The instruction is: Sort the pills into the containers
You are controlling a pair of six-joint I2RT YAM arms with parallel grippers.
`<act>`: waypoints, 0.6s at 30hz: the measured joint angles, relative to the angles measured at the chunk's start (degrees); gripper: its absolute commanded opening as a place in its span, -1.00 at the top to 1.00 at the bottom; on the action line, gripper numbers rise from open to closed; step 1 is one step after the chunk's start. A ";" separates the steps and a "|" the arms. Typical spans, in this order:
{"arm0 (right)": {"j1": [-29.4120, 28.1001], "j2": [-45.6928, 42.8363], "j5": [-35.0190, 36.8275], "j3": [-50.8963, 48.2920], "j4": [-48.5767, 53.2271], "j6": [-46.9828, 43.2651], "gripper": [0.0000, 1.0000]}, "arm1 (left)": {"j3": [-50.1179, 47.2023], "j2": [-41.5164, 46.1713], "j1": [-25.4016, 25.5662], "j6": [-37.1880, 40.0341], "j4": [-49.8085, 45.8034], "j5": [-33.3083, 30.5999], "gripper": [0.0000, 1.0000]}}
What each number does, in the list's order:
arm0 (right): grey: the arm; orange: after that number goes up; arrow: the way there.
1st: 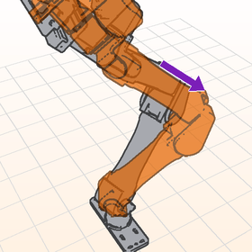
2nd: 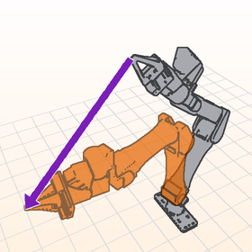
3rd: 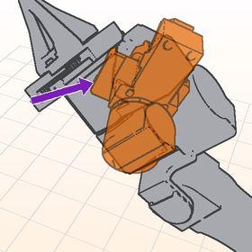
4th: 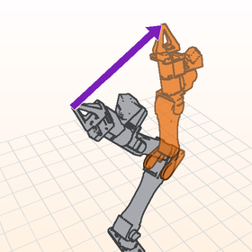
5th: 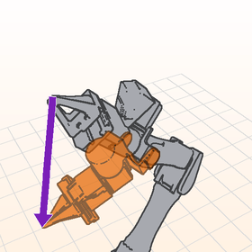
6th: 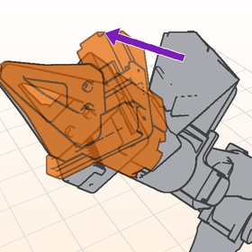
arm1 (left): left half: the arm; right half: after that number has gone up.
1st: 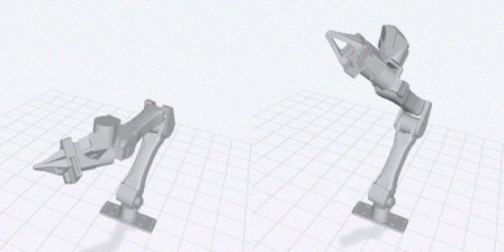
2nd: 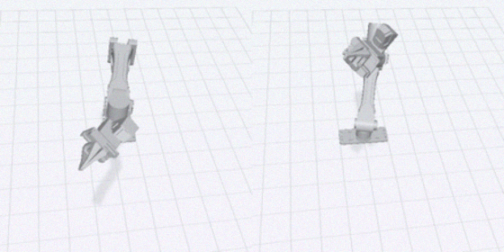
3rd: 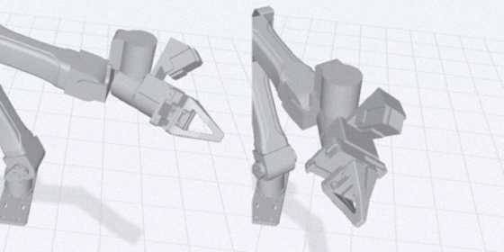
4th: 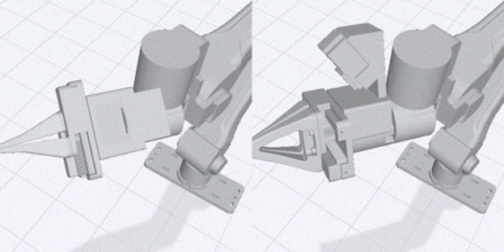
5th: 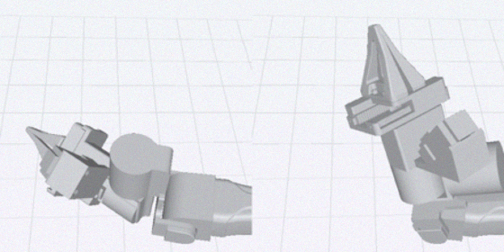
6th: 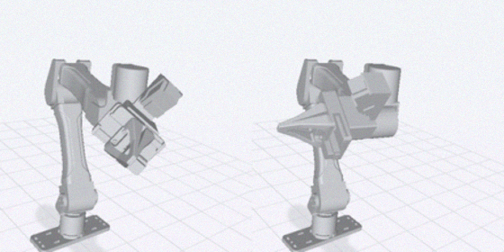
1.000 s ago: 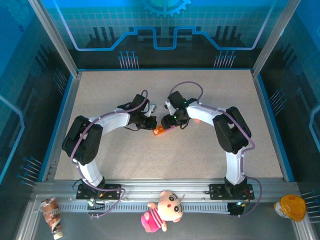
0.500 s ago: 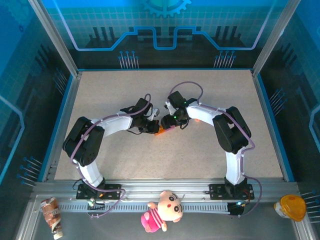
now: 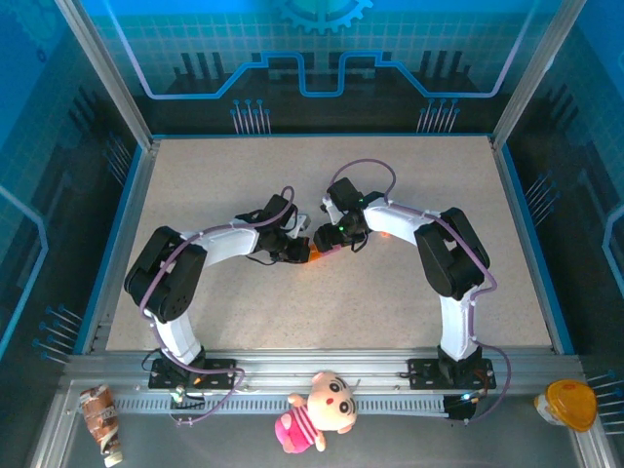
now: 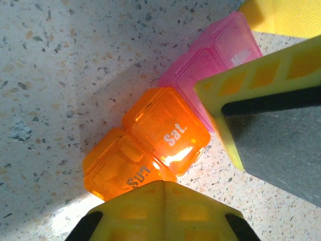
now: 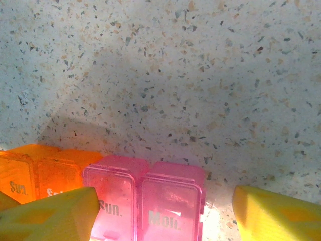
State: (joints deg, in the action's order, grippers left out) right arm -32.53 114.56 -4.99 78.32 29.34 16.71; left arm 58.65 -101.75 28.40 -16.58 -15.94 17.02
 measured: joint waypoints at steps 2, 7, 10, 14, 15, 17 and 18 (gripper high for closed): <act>0.00 0.00 0.00 0.00 0.02 0.00 -0.45 | 0.00 -0.11 0.00 0.00 0.20 0.02 1.00; 0.00 0.02 0.00 0.00 0.02 0.00 -0.44 | -0.04 -0.37 0.00 0.00 1.25 0.02 1.00; 0.00 0.09 -0.07 0.00 0.00 0.00 -0.44 | -0.39 -0.42 0.02 -0.04 1.79 0.00 1.00; 0.02 0.11 -0.22 0.00 0.00 0.09 -0.44 | -1.16 -0.42 0.02 -0.04 3.23 -0.39 1.00; 0.02 0.13 -0.22 0.02 0.00 0.22 -0.44 | -1.22 -0.42 0.07 -0.04 3.39 -0.46 1.00; 0.02 0.13 -0.22 0.04 0.02 0.24 -0.45 | -1.29 -0.42 0.28 0.00 3.72 -0.94 1.00; 0.02 0.15 -0.22 0.07 0.04 0.22 -0.44 | -1.29 -0.42 0.31 0.02 3.82 -1.25 1.00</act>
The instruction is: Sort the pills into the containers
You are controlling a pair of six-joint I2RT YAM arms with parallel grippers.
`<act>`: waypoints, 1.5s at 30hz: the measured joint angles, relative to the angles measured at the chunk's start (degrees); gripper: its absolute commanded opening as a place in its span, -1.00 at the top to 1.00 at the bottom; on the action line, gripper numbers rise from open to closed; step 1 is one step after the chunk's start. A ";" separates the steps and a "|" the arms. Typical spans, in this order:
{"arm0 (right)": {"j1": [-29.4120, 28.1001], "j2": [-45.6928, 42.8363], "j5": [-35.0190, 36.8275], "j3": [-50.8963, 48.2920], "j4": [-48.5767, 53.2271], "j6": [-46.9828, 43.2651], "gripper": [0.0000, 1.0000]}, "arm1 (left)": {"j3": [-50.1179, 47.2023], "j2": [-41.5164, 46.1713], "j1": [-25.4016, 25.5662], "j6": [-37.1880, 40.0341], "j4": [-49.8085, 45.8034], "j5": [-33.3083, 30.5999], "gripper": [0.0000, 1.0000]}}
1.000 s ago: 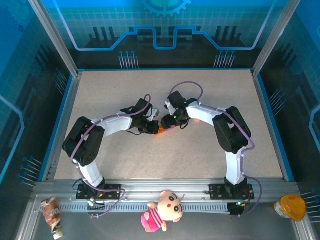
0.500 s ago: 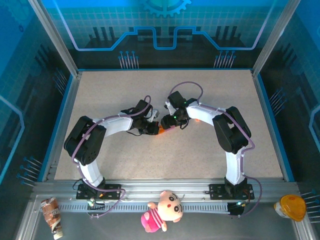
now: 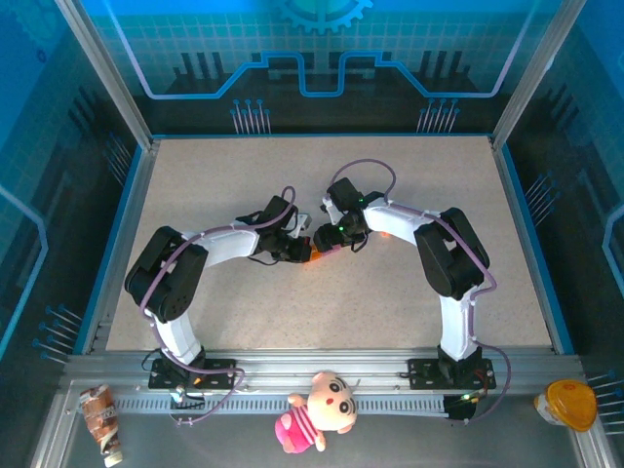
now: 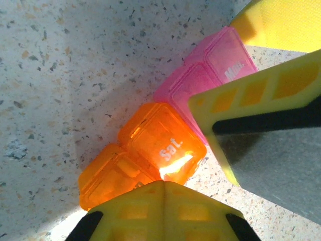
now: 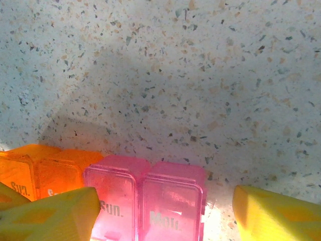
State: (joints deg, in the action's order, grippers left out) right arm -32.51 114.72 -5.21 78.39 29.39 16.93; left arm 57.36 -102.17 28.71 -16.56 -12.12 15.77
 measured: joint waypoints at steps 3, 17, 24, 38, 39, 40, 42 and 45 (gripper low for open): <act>0.00 0.02 0.02 0.07 0.09 0.00 -0.44 | 0.04 0.22 0.66 0.22 -0.04 -1.40 1.00; 0.00 0.02 0.02 0.11 0.13 0.02 -0.44 | 1.49 1.31 5.16 4.31 -3.17 -12.66 1.00; 0.00 0.02 0.00 0.11 0.02 0.04 -0.45 | 1.40 1.75 5.16 4.70 -4.13 -14.10 1.00; 0.00 0.07 -0.22 0.11 -0.04 0.22 -0.44 | 0.61 2.69 5.16 4.66 -5.09 -14.97 1.00; 0.00 0.07 -0.24 0.11 -0.04 0.24 -0.44 | 0.61 2.64 5.16 4.66 -5.03 -14.95 1.00; 0.00 0.07 -0.24 0.11 -0.04 0.44 -0.44 | 0.61 2.58 5.16 4.66 -4.94 -14.95 1.00; 0.00 0.07 -0.24 0.11 -0.02 0.57 -0.44 | 0.61 2.43 5.16 4.66 -4.81 -14.93 1.00; 0.00 0.07 -0.26 0.11 -0.02 0.68 -0.44 | 0.61 2.21 5.16 4.66 -4.66 -14.95 1.00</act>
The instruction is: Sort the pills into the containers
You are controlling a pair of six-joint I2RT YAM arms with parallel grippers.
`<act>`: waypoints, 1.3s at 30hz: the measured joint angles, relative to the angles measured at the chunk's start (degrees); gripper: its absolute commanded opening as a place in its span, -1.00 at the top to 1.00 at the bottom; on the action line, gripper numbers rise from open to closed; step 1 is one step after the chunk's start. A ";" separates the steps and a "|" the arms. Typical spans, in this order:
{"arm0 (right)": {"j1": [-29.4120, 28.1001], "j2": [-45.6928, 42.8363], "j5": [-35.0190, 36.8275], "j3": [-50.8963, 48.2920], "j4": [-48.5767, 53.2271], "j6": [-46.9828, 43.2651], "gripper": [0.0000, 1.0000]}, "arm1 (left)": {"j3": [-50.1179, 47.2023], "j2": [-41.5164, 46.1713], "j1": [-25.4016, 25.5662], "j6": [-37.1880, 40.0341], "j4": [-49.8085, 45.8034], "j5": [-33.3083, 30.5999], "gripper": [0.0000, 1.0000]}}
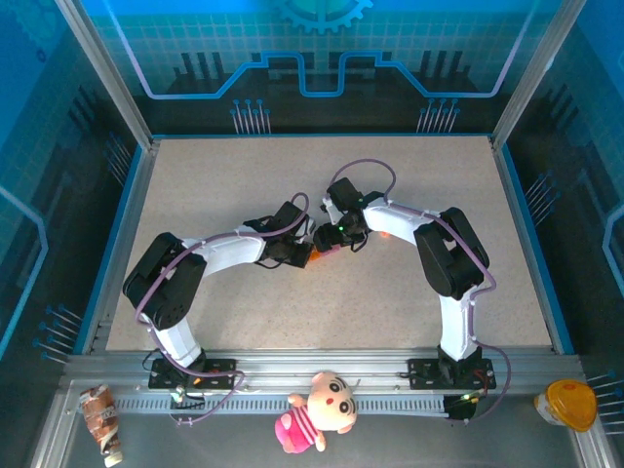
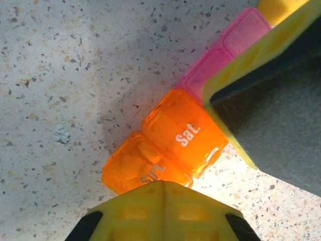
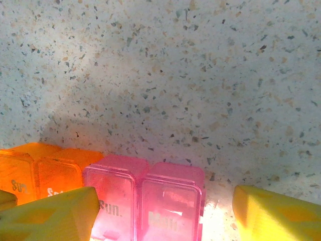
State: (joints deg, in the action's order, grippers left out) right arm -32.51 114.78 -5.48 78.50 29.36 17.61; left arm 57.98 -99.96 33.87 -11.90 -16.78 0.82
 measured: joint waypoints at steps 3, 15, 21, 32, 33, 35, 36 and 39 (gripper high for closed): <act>0.00 0.00 0.00 0.00 0.02 0.00 -0.45 | 0.07 -0.04 0.00 0.02 -0.02 0.00 1.00; 0.04 1.29 -0.39 2.62 2.25 -0.02 -0.46 | 0.31 0.94 0.00 -0.04 -1.05 -1.42 0.65; 0.07 2.67 -0.59 6.16 4.85 -0.04 -0.46 | 0.81 5.60 -0.13 -0.24 -1.18 -5.01 0.43; 1.46 0.83 -0.70 13.18 8.68 -0.04 -0.51 | 0.07 20.39 -3.74 -0.35 5.57 -9.22 -0.25; 1.62 -0.13 -0.72 13.18 8.96 -0.04 -0.52 | -0.31 21.73 -4.11 -0.04 6.05 -9.25 -0.48; 2.03 -2.97 -0.76 13.20 9.25 0.00 -0.54 | -1.44 24.90 -4.94 0.20 7.76 -9.57 -0.98; 2.27 -4.50 -0.81 13.20 9.20 0.04 -0.56 | -2.01 26.23 -5.22 0.26 8.59 -9.73 -0.98; 3.54 -11.02 -0.81 12.57 8.41 0.26 -0.63 | -3.23 29.79 -6.10 0.50 9.90 -10.49 -0.98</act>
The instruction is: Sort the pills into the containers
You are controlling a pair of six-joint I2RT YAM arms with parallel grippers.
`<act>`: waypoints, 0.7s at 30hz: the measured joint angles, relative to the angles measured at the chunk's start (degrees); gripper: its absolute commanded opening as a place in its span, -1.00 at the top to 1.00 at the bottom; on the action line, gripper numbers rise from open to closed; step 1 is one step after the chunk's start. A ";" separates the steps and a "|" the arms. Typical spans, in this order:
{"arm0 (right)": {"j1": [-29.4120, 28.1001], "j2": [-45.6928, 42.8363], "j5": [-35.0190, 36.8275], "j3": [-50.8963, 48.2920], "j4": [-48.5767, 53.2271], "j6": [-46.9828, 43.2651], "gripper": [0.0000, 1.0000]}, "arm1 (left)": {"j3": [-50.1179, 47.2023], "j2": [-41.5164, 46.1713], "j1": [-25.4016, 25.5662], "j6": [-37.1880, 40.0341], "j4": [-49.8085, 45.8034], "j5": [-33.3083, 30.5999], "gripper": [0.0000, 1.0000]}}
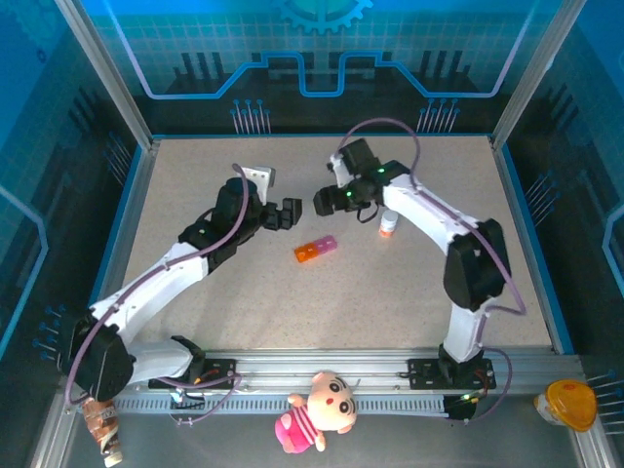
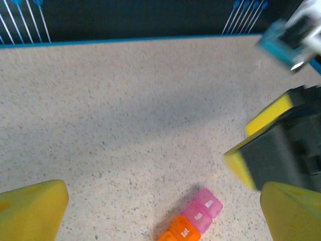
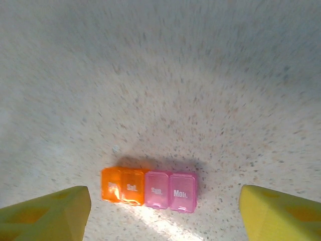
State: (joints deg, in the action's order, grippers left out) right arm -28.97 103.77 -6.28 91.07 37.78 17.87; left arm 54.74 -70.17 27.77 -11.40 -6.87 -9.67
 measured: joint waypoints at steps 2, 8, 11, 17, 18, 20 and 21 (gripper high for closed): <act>1.60 -5.79 0.07 -2.03 -1.49 0.31 -0.74 | -0.57 1.90 -0.52 1.03 0.55 -1.05 -0.98; 9.44 -21.84 1.25 -11.82 -6.10 -0.02 -1.00 | -4.85 6.93 -1.66 4.90 5.64 -6.27 -0.98; 12.74 -27.08 3.78 -17.42 -7.76 -0.31 -1.00 | -9.07 9.05 -2.49 7.13 9.94 -9.03 -0.98; 21.33 -35.54 9.11 -30.42 -14.23 1.51 -1.00 | -17.99 11.04 -5.35 12.24 19.91 -12.07 -0.98; 22.56 -36.79 10.16 -32.39 -15.47 1.84 -1.00 | -19.45 11.28 -5.99 13.16 21.42 -12.39 -0.98; 24.61 -39.17 12.70 -36.59 -18.67 1.99 -1.00 | -23.04 11.91 -8.04 14.99 25.35 -12.57 -0.98; 25.11 -39.87 13.64 -38.16 -20.17 1.88 -1.00 | -24.46 12.17 -9.05 15.63 26.84 -12.66 -0.98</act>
State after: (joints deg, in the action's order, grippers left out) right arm -3.86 63.90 7.35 52.90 17.61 19.75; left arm 30.28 -58.00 18.72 4.23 19.97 -22.33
